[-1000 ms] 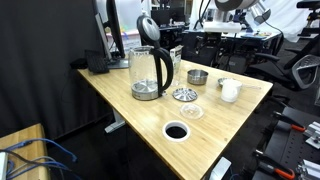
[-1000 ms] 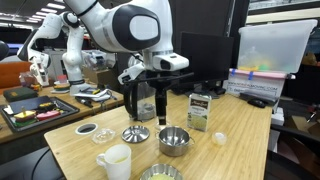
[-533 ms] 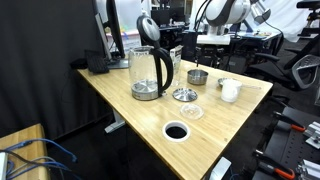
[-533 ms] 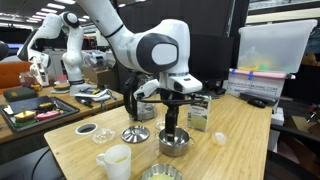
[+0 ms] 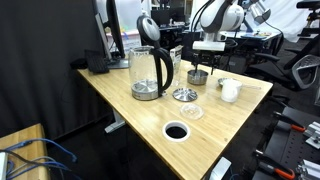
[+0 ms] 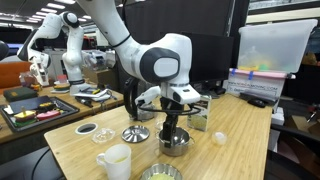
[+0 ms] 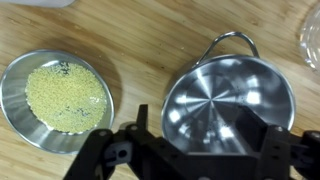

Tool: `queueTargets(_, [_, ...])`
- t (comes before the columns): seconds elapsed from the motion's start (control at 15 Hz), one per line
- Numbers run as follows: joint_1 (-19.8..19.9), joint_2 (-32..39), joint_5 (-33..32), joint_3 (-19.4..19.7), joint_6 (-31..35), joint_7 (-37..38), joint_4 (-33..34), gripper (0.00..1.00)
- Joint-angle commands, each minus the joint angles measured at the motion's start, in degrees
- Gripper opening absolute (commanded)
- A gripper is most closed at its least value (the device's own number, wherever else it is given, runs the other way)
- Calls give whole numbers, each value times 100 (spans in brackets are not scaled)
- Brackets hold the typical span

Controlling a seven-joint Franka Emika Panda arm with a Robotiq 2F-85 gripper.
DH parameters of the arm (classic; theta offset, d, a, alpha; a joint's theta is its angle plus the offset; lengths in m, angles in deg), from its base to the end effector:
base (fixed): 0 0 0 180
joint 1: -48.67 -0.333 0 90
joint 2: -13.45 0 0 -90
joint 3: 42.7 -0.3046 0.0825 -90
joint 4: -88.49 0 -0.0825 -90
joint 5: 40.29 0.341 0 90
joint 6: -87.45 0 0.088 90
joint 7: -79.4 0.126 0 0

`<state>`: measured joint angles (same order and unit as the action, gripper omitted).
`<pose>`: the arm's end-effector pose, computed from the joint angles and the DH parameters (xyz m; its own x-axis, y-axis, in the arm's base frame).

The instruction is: Move the silver pot to the back left corner of the desk

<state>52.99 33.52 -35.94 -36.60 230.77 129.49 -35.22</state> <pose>0.5285 -0.0968 0.2388 0.4439 -0.8960 -0.0100 -0.8961 -0.4439 -0.0014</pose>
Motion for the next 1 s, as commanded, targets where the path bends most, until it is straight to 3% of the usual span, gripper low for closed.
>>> queueTargets(0.0, [-119,104,105,162,-115,71,70,97])
queueTargets(0.13, [-126,150,113,186,-114,67,67,88])
queueTargets(0.27, [-156,194,101,212,-35,112,61,66])
queueTargets(0.8, [-243,145,23,253,-2,170,162,10])
queueTargets(0.93, [-250,140,22,278,11,178,162,1])
